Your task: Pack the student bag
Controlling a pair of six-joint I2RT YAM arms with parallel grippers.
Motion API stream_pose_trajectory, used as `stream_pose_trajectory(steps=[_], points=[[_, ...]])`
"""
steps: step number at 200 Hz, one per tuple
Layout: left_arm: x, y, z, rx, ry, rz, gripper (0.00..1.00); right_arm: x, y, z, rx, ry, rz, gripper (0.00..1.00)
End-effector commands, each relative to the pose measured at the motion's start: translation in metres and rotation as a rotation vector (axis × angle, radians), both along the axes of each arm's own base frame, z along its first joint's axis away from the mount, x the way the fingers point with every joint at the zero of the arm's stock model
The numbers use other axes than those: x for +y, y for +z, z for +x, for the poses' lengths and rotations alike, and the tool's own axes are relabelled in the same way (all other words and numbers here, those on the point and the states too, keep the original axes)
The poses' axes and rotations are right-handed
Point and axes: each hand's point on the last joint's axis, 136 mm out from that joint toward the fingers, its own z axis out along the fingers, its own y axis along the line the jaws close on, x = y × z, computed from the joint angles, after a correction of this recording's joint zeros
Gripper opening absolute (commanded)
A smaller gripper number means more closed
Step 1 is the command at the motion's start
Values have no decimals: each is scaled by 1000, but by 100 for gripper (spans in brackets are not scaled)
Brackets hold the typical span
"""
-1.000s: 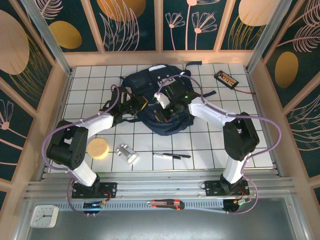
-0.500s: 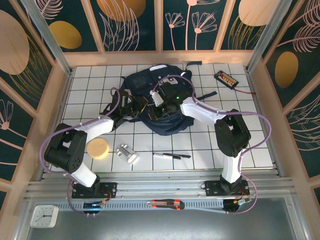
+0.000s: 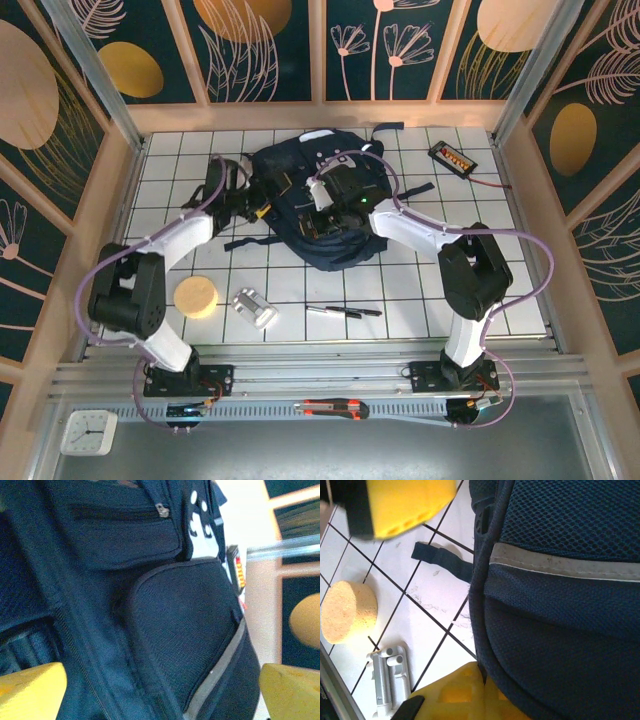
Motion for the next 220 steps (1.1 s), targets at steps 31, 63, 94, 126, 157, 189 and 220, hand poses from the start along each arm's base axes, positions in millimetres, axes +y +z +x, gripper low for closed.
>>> stream_pose_trajectory(steps=[31,63,94,126,157,189,220], points=[[-10,-19,7,-15,-240,197,99,-4,18,6,-34,-25,46,0],[-12,-21,15,-19,-263,207,99,-9,15,4,-21,-29,39,0],[-15,-27,22,-5,-286,218,94,-13,13,2,-9,-27,40,0],[-22,-30,30,1,-300,189,83,-15,9,2,3,-28,33,0],[-33,-32,33,15,-296,102,65,-16,6,2,11,-34,28,0],[-45,-32,25,30,-294,43,23,-17,9,6,48,-79,52,0],[-52,-26,15,31,-236,-38,0,-10,15,8,143,-165,94,0]])
